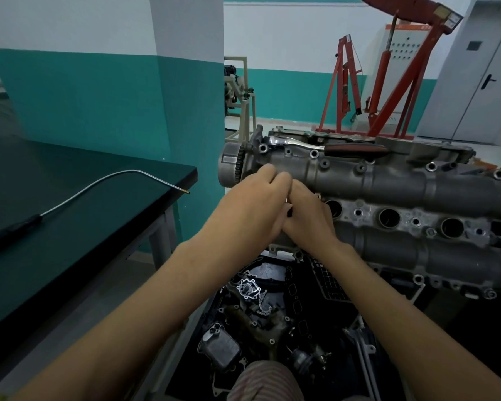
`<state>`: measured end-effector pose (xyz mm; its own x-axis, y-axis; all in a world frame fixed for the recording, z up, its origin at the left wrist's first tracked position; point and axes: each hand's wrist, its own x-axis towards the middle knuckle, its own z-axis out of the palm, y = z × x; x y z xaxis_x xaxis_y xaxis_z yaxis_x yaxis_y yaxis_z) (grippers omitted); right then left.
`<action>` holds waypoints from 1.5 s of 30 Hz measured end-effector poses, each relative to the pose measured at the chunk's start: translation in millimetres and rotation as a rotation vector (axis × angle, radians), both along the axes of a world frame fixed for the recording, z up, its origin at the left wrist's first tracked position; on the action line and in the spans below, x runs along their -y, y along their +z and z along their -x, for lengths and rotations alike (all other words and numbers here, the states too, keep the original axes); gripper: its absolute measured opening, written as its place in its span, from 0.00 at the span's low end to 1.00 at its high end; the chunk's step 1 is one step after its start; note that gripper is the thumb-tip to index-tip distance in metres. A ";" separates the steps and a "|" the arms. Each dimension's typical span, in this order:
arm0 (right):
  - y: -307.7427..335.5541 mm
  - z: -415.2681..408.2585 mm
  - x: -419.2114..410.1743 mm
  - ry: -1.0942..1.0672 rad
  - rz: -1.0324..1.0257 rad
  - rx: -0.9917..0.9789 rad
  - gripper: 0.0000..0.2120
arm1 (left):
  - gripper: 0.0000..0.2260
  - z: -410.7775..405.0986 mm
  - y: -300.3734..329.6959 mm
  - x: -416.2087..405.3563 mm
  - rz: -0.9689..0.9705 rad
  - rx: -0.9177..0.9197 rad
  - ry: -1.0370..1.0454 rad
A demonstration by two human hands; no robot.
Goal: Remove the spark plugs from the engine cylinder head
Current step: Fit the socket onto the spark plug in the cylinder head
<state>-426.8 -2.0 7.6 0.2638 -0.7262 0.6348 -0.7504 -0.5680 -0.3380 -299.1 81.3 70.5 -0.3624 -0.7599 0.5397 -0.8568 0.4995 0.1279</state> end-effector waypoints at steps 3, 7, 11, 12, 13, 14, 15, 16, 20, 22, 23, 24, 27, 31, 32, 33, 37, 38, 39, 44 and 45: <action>0.1 -0.6 0.7 0.000 -0.002 -0.006 0.07 | 0.08 2.3 0.7 2.1 0.065 0.153 0.050; 2.1 0.6 -1.3 -0.014 -0.049 0.033 0.11 | 0.08 5.7 1.1 5.4 0.091 0.221 0.179; 2.0 2.8 -3.2 -0.015 -0.083 0.100 0.12 | 0.16 9.4 4.5 7.9 0.161 0.332 0.368; 1.4 2.5 -3.2 -0.018 -0.062 0.111 0.15 | 0.18 9.3 4.3 8.6 0.220 0.352 0.373; 1.2 2.1 -3.2 -0.020 -0.042 0.111 0.17 | 0.18 8.9 4.5 7.9 0.273 0.362 0.381; 0.9 1.9 -2.9 -0.013 -0.039 0.113 0.16 | 0.18 8.1 4.1 7.0 0.296 0.337 0.368; 0.7 1.7 -2.3 0.000 -0.048 0.118 0.14 | 0.16 7.7 2.8 4.5 0.276 0.302 0.330; 0.4 1.8 -1.0 0.007 -0.056 0.118 0.13 | 0.15 7.5 1.3 3.1 0.249 0.264 0.276; -0.3 1.1 2.0 0.013 -0.025 0.072 0.14 | 0.20 7.1 2.5 6.7 0.125 0.265 0.144; -0.3 0.7 1.7 -0.005 -0.028 0.060 0.15 | 0.16 4.0 5.1 10.8 0.075 0.307 0.189; -0.8 0.7 1.4 -0.015 -0.028 0.063 0.15 | 0.13 3.1 5.9 10.9 0.047 0.344 0.207; -1.3 0.9 1.6 -0.021 -0.027 0.067 0.15 | 0.11 2.1 4.0 11.7 0.038 0.376 0.203; -2.0 0.2 3.9 -0.043 -0.026 0.032 0.05 | 0.13 6.6 0.2 5.0 0.082 0.377 0.162; 0.3 0.1 2.1 -0.029 -0.018 0.024 0.04 | 0.13 15.9 7.8 3.6 0.076 0.420 0.274; 1.1 0.7 0.1 0.006 -0.014 0.046 0.06 | 0.11 16.1 10.9 4.8 0.057 0.448 0.322; 1.6 1.4 -1.7 0.026 -0.004 0.067 0.08 | 0.11 16.2 13.9 6.6 0.067 0.476 0.347; -0.5 0.7 -2.2 -0.047 -0.017 0.101 0.16 | 0.05 13.1 20.0 0.7 0.117 0.592 0.372; -1.2 0.3 -1.3 -0.063 -0.021 0.099 0.16 | 0.10 12.2 18.0 0.4 0.152 0.581 0.406; -1.4 -0.3 -0.8 -0.059 -0.025 0.093 0.14 | 0.14 11.8 18.6 -4.0 0.207 0.542 0.385; 0.6 -1.7 0.6 -0.022 -0.023 0.026 0.03 | 0.20 19.0 6.9 -6.8 0.132 0.442 0.285; 1.0 -1.7 0.1 -0.026 -0.021 0.025 0.03 | 0.17 19.1 8.8 -5.8 0.120 0.440 0.285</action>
<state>-425.1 -2.1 8.6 0.2289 -0.7457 0.6257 -0.7556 -0.5414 -0.3688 -318.2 87.1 79.3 -0.3625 -0.8034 0.4724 -0.9203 0.2283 -0.3178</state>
